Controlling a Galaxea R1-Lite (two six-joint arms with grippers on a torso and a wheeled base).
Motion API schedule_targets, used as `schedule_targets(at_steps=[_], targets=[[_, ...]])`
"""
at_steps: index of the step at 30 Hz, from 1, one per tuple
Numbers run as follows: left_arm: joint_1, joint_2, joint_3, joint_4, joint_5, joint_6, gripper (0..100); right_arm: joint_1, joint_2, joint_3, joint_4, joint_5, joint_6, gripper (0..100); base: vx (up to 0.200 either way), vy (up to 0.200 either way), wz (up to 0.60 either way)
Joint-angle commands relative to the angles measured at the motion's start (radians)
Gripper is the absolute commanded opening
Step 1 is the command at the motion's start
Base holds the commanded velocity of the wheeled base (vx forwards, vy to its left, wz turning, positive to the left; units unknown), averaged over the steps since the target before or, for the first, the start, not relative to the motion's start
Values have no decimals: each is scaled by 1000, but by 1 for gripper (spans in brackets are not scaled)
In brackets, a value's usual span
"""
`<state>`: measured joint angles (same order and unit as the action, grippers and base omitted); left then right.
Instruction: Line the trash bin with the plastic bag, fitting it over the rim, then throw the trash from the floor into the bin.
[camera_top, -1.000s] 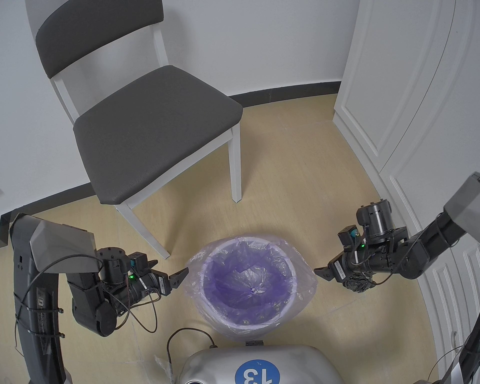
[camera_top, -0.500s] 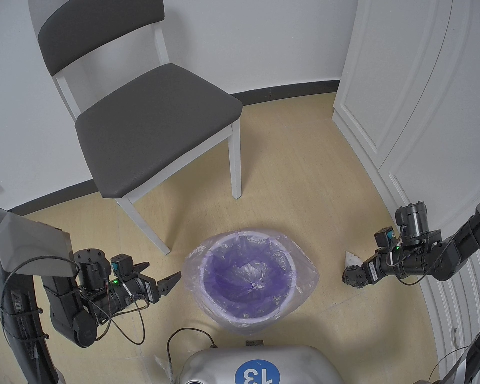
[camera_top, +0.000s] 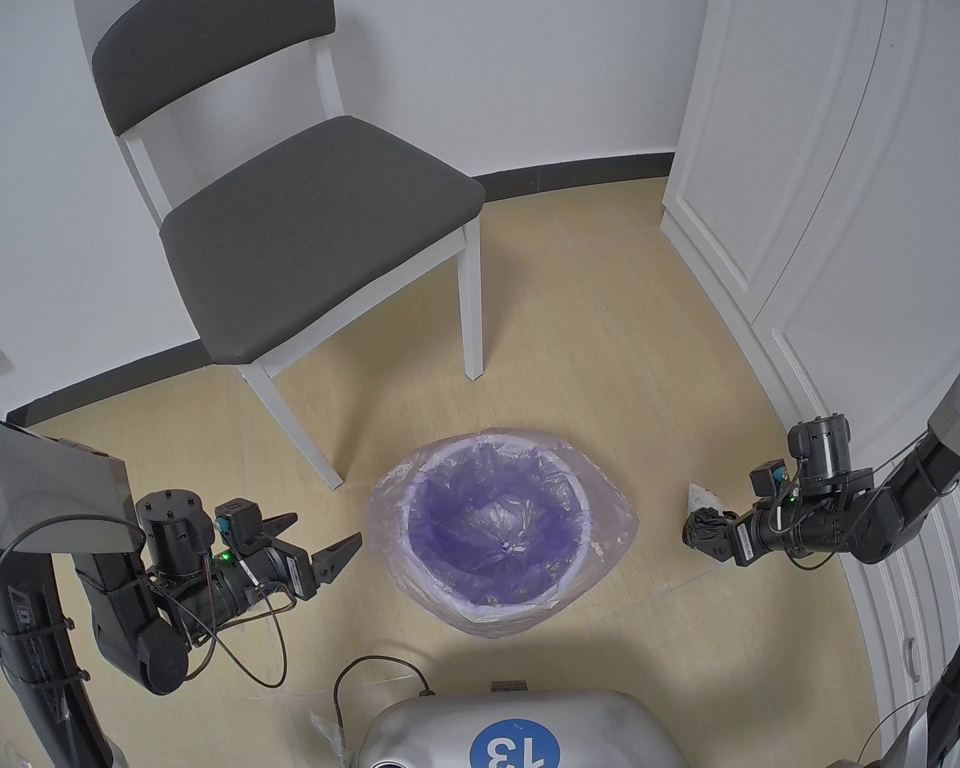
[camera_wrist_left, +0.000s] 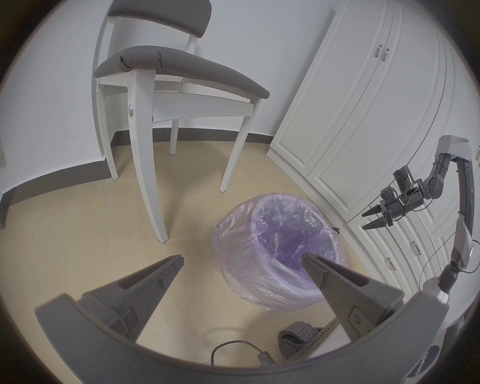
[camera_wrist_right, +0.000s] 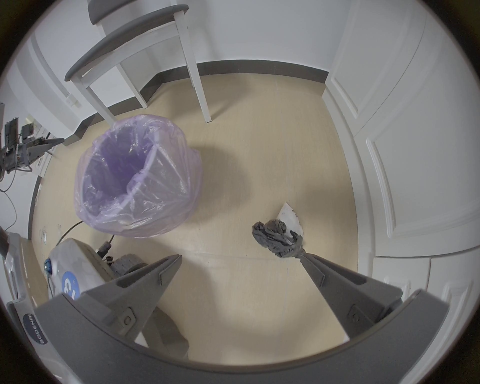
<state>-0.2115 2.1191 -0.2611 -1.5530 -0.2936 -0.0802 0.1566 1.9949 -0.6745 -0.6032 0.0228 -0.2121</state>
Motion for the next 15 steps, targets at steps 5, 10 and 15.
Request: schedule_targets(at_steps=[5, 10, 15], targets=[[-9, -107, 66, -18, -2, -29, 100, -38, 159, 84, -325, 23, 65, 100, -200, 0, 0], [-46, -162, 72, -18, -1, -26, 100, -83, 194, 58, -352, 39, 50, 100, -40, 0, 0], [-89, -165, 106, -18, -2, -13, 100, -97, 226, 55, -360, 72, 39, 100, 0, 0, 0]])
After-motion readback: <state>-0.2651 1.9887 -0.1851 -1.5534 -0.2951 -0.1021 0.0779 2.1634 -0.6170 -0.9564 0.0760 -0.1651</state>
